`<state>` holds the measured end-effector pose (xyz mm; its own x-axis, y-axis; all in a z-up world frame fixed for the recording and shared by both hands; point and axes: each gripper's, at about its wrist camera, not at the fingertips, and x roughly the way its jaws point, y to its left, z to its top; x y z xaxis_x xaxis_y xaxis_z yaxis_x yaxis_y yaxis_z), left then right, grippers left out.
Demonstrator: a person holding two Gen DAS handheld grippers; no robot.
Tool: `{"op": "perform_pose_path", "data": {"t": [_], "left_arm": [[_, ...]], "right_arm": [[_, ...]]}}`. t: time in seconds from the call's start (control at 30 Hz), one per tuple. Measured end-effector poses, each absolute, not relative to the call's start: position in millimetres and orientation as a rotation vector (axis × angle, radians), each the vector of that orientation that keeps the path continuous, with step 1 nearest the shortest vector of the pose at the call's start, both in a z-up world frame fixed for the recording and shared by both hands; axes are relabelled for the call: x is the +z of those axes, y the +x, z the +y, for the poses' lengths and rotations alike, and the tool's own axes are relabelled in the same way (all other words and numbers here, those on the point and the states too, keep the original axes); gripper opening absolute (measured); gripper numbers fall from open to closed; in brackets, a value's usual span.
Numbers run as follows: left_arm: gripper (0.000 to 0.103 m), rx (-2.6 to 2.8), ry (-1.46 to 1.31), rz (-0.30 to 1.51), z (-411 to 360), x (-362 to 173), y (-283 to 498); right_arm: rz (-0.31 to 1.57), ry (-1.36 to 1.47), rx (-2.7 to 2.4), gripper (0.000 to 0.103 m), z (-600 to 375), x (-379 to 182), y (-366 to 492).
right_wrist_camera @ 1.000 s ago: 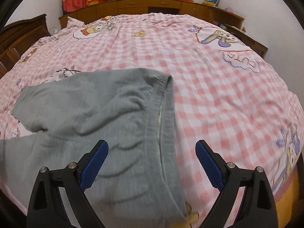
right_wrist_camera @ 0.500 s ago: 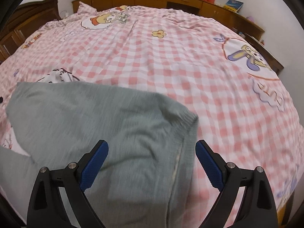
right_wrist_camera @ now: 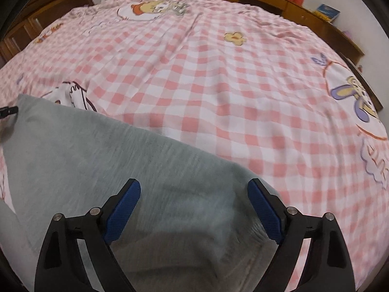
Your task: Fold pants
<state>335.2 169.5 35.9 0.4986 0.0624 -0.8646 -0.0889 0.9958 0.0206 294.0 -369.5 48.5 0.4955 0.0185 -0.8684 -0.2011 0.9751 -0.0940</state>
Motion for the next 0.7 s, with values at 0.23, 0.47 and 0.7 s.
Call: {"op": "perform_pose_path", "data": {"t": [0.23,0.47,0.7], "left_arm": [[0.095,0.021,-0.024,1.087,158.7,20.0,351.4],[0.075,0.008,-0.051,1.112,156.4,16.9,356.5],[0.012,-0.058,-0.002,1.049,135.4,42.0,342.9]], "right_arm": [[1.112,-0.191,0.144,0.091,-367.9,17.8,310.3],[1.105,-0.162,0.176,0.058,-366.3,20.3,304.5],[1.07,-0.141,0.192,0.007,-363.6,43.0,288.9]]}}
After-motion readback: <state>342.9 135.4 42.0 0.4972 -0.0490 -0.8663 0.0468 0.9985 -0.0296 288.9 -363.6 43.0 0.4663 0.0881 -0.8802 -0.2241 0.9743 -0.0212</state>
